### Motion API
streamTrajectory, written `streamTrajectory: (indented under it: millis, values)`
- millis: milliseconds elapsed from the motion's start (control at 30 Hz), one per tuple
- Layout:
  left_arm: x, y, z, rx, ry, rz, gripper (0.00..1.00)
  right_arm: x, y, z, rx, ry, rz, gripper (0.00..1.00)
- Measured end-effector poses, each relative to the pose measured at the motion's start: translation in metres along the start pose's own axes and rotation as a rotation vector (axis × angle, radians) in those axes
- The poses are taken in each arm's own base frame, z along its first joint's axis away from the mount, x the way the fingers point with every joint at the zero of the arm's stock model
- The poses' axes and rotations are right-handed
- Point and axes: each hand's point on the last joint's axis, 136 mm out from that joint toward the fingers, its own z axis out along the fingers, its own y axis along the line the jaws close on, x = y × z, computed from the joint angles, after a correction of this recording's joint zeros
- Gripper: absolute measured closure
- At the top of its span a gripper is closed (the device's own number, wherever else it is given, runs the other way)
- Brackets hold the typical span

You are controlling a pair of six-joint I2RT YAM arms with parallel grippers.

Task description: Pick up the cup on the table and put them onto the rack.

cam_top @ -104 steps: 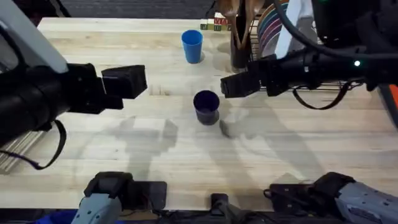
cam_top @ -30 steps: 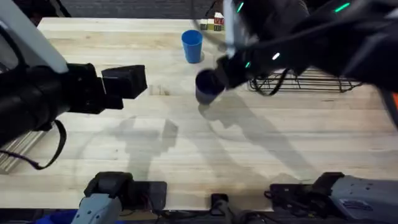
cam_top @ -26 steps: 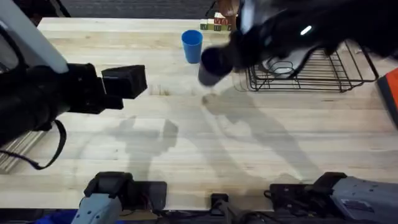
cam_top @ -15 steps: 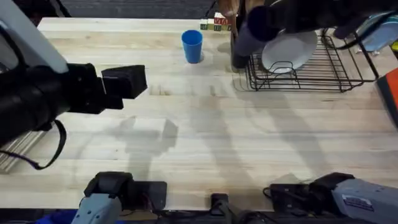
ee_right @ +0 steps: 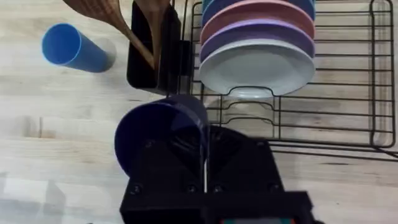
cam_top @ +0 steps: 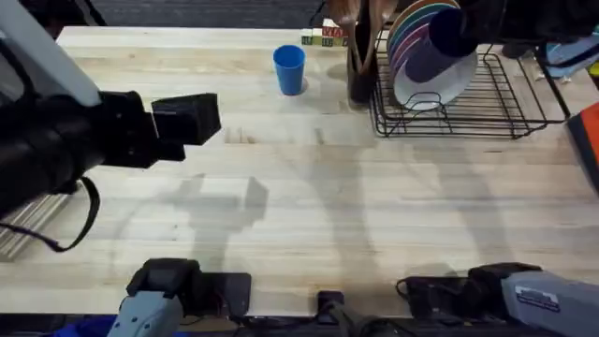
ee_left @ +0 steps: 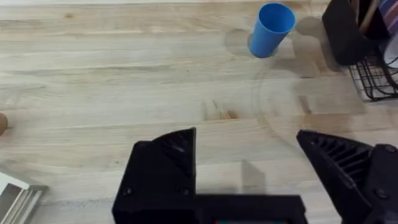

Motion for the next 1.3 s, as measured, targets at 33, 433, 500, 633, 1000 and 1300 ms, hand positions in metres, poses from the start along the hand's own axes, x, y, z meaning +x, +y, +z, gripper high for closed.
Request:
streamTrajectory:
  millis: [33,433,500,633,1000,1300]
  values:
    - [0.0,0.0,0.0,0.0,0.0,0.0,0.007,0.0,0.0,0.0,0.0,0.001,0.0,0.97]
    - [0.0,0.0,0.0,0.0,0.0,0.0,0.007,0.024,-0.005,0.055,0.024,0.177,0.006,0.969]
    - [0.0,0.0,0.0,0.0,0.0,0.0,0.007,0.029,-0.006,0.064,0.027,0.203,0.007,0.969]
    - [0.0,0.0,0.0,0.0,0.0,0.0,0.007,0.036,-0.008,0.079,0.033,0.247,0.008,0.969]
    - [0.0,0.0,0.0,0.0,0.0,0.0,0.007,0.057,-0.011,0.113,0.048,0.353,0.012,0.969]
    - [0.0,0.0,0.0,0.0,0.0,0.0,0.007,0.066,-0.008,0.131,0.046,0.395,0.001,0.967]
